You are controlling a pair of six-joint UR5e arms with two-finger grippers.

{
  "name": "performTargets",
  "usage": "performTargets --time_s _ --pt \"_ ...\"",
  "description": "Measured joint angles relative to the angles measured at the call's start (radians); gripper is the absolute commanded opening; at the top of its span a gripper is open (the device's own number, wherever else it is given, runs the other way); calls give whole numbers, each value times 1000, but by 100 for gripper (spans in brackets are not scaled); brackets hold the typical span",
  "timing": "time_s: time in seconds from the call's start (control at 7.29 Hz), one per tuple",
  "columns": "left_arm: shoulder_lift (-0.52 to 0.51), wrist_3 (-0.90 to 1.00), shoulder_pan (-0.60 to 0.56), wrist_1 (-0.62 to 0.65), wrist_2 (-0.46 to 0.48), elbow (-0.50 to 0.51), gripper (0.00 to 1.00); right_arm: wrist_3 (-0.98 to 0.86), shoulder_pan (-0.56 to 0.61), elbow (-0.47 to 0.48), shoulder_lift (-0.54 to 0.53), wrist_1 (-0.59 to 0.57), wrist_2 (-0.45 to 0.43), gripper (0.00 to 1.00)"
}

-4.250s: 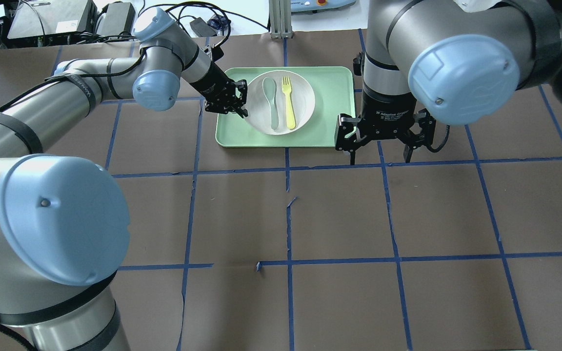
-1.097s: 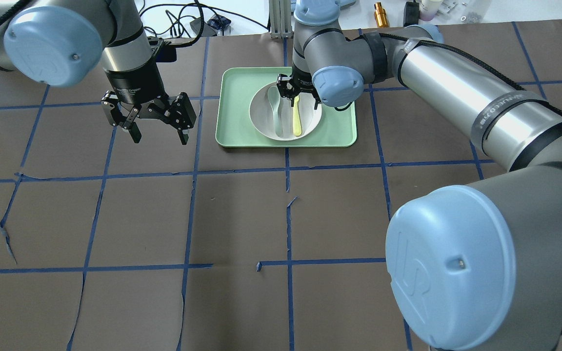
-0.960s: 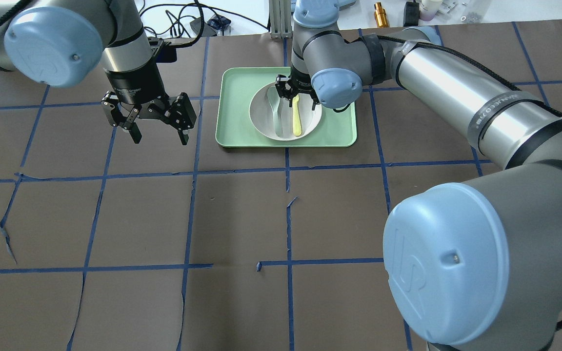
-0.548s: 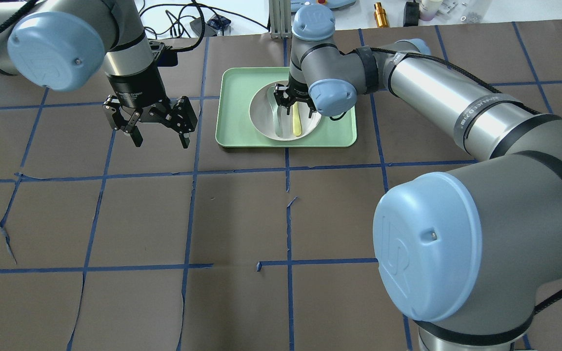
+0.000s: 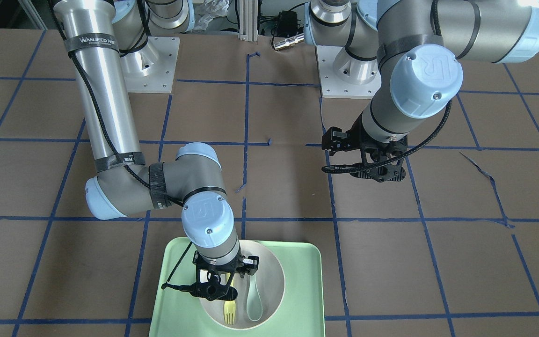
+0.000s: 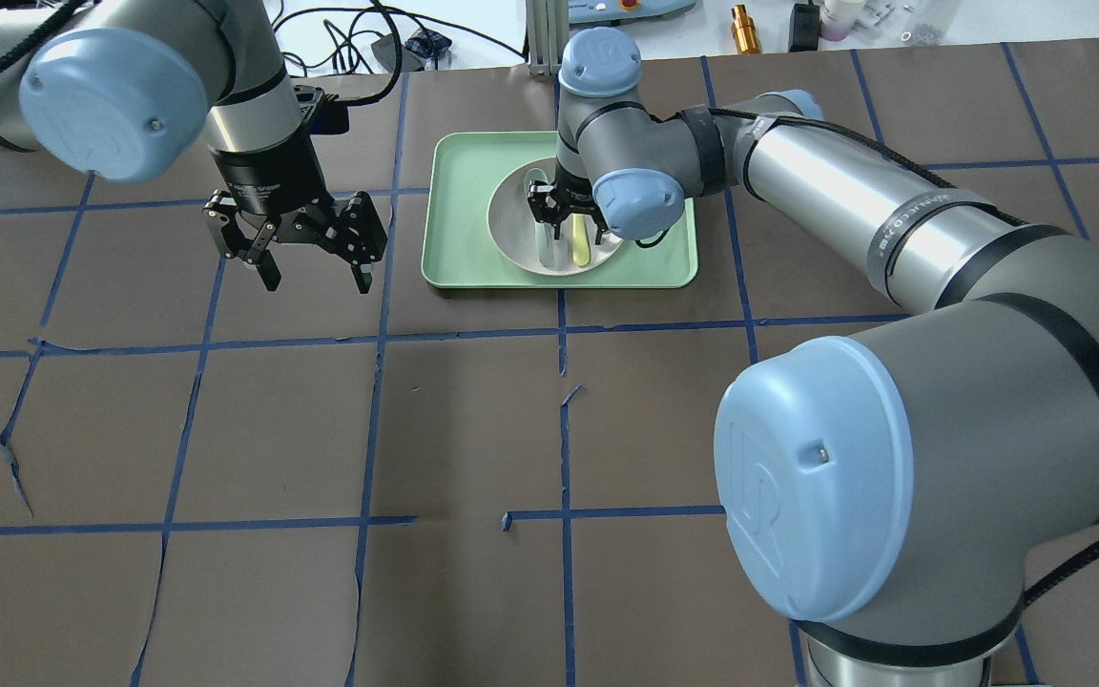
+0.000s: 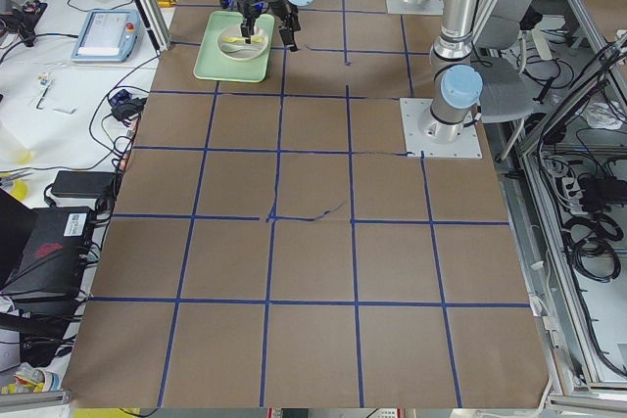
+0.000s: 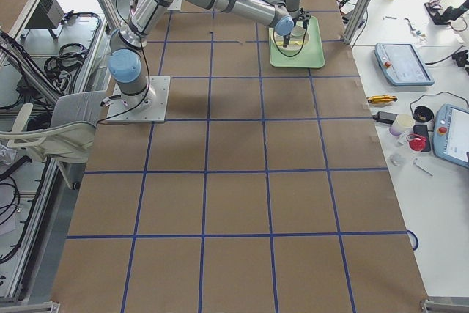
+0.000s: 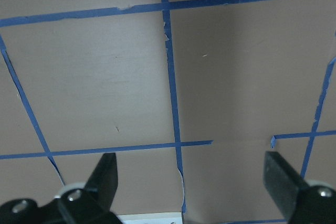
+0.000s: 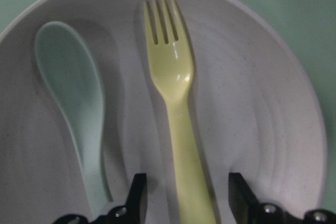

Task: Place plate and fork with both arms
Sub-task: 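Lower the right gripper into the plate and grasp the yellow fork, then lift the yellow fork and set it on the tray beside the plate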

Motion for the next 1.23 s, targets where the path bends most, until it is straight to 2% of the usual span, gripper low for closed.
performTargets --time_s 0.14,0.27,0.82,1.23 --pt "0 0 0 0 0 -1 100 -1 0 0 3 0 -4 10" --pt "0 0 0 0 1 -1 100 -2 2 0 5 0 -6 0" --pt "0 5 0 0 3 -1 100 16 4 1 -9 8 1 0" --pt "1 11 1 0 6 -1 100 37 5 1 -69 15 0 0"
